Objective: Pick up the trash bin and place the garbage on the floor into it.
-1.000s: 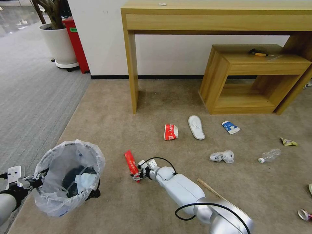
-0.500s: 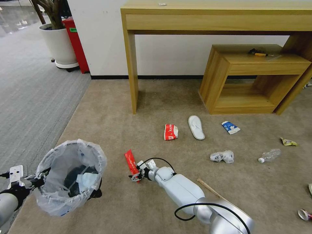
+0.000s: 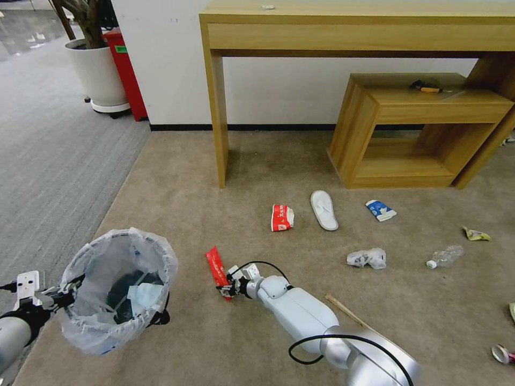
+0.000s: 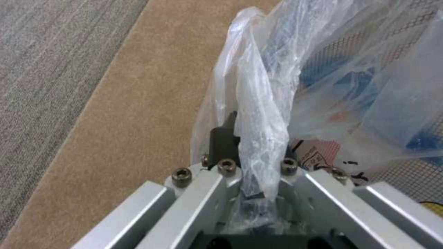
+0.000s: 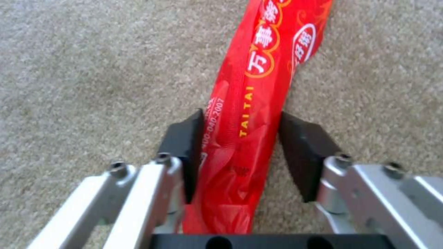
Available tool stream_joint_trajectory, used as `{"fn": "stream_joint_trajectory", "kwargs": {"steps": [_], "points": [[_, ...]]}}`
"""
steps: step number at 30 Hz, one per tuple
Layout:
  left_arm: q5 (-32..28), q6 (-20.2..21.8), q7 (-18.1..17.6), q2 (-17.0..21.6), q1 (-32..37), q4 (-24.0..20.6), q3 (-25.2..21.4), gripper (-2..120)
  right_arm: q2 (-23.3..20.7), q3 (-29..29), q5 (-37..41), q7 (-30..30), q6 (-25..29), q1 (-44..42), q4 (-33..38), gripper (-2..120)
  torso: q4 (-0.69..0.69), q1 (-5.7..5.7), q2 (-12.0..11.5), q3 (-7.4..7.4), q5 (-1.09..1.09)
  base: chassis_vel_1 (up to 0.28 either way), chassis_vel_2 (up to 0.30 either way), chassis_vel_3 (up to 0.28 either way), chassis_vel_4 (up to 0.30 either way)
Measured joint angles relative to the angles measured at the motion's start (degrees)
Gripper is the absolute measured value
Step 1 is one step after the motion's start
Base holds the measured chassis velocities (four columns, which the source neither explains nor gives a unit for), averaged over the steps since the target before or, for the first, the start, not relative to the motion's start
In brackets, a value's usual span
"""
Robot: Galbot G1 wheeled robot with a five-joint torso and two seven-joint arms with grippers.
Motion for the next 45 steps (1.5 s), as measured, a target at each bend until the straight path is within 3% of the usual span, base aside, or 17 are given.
{"fn": "stream_joint_trajectory", "kwargs": {"steps": [5,8,11,19,26,30,33,35,38,39,42,45], "points": [[0.00,0.00,-0.01,0.05,-0.01,-0.11,0.01,0,0.00,0.02,-0.13,0.39,0.16,-0.15,0.05,25,0.00,0.00,0.00,0.00,0.00,0.000,0.000,0.000,0.000],[0.01,0.00,-0.03,0.06,-0.02,-0.26,0.01,0,0.00,0.04,-0.34,0.45,0.48,-0.18,-0.07,7,0.00,0.00,0.00,0.00,0.00,0.000,0.000,0.000,0.000],[0.06,0.00,-0.05,-0.01,0.08,-0.40,0.03,0,0.00,0.09,-1.21,0.69,1.32,-0.18,-0.19,0,0.00,0.00,0.00,0.00,0.00,0.000,0.000,0.000,0.000],[0.15,0.00,-0.11,-0.12,0.26,-0.93,0.09,0,0.00,1.05,-8.68,2.33,5.82,-0.51,0.36,0,0.00,0.00,0.00,0.00,0.00,0.000,0.000,0.000,0.000],[0.15,0.00,-0.16,-0.37,0.61,-2.01,0.13,0,-0.02,3.23,-13.08,4.43,8.47,-1.10,6.68,0,0.00,0.00,0.00,0.00,-0.01,0.000,0.000,0.000,0.000],[-0.33,0.00,-0.53,-0.20,0.63,-2.64,0.18,0,-0.19,4.03,-13.29,5.15,8.45,-1.55,13.83,0,0.01,0.00,0.00,0.00,0.01,0.000,0.000,0.000,0.000],[-0.64,0.00,-1.05,0.15,0.70,-2.88,0.35,0,-4.82,5.34,-12.46,5.36,8.00,-1.30,23.41,0,0.02,0.00,0.00,0.00,-0.01,0.000,0.000,0.000,0.000],[-0.66,0.00,-1.06,0.21,0.76,-2.90,0.42,0,-6.18,5.51,-11.72,5.37,7.58,-1.03,25.74,0,0.00,0.00,0.00,0.00,0.00,0.000,0.000,0.000,0.000],[-0.70,-0.01,-1.11,0.38,0.92,-2.91,0.83,0,-11.78,5.62,-6.68,5.01,4.59,0.61,36.52,0,-0.02,0.00,0.00,0.00,0.00,0.000,0.000,0.000,0.000],[-0.70,-0.01,-1.11,0.38,0.92,-2.91,0.83,0,-11.78,5.62,-6.68,5.01,4.59,0.61,36.52,0,-0.02,0.00,0.00,0.00,0.00,0.000,0.000,0.000,0.000],[-0.69,0.00,-1.28,0.76,0.91,-2.75,1.60,0,-16.73,4.45,0.26,3.07,1.98,3.58,46.71,0,0.00,0.00,-0.01,0.00,-0.01,0.000,0.000,0.000,0.000],[-0.85,0.00,-1.53,1.51,0.77,-2.72,2.29,0,-19.65,2.03,4.78,1.40,0.90,6.46,51.48,0,0.00,0.00,-0.01,0.00,0.01,0.000,0.000,0.000,0.000]]}}
